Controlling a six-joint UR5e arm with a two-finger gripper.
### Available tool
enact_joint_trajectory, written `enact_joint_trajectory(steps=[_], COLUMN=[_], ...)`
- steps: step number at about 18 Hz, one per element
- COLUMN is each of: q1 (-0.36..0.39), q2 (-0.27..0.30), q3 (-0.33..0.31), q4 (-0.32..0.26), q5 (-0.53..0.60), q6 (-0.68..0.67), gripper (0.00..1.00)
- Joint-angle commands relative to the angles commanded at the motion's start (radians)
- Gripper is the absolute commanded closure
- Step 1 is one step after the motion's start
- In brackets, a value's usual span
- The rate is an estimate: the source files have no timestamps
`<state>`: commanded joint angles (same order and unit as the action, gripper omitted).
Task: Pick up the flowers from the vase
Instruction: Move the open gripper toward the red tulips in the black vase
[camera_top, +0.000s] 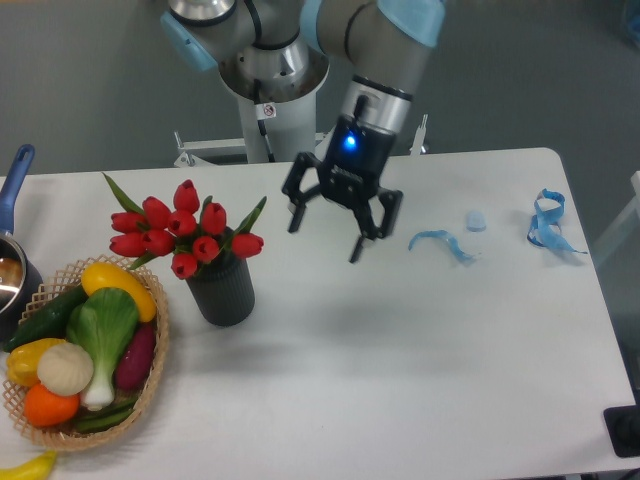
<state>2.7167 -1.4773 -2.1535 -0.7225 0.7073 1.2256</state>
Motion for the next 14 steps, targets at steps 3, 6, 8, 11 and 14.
enact_joint_trajectory(steps=[3, 6, 8, 11, 14], q1=[0.0, -0.02, -0.035, -0.047, -0.049], q2=[0.005, -0.003, -0.011, -0.012, -0.031], q3=[-0.017, -0.02, -0.02, -0.02, -0.023], q4=[-0.005, -0.006, -0.005, -0.005, -0.005], q5=[-0.008, -0.006, -0.008, -0.052, -0.097], q6=[-0.009, -0.037, -0.041, -0.037, -0.035], gripper=[0.0, 0.0, 0.0, 0.0, 0.0])
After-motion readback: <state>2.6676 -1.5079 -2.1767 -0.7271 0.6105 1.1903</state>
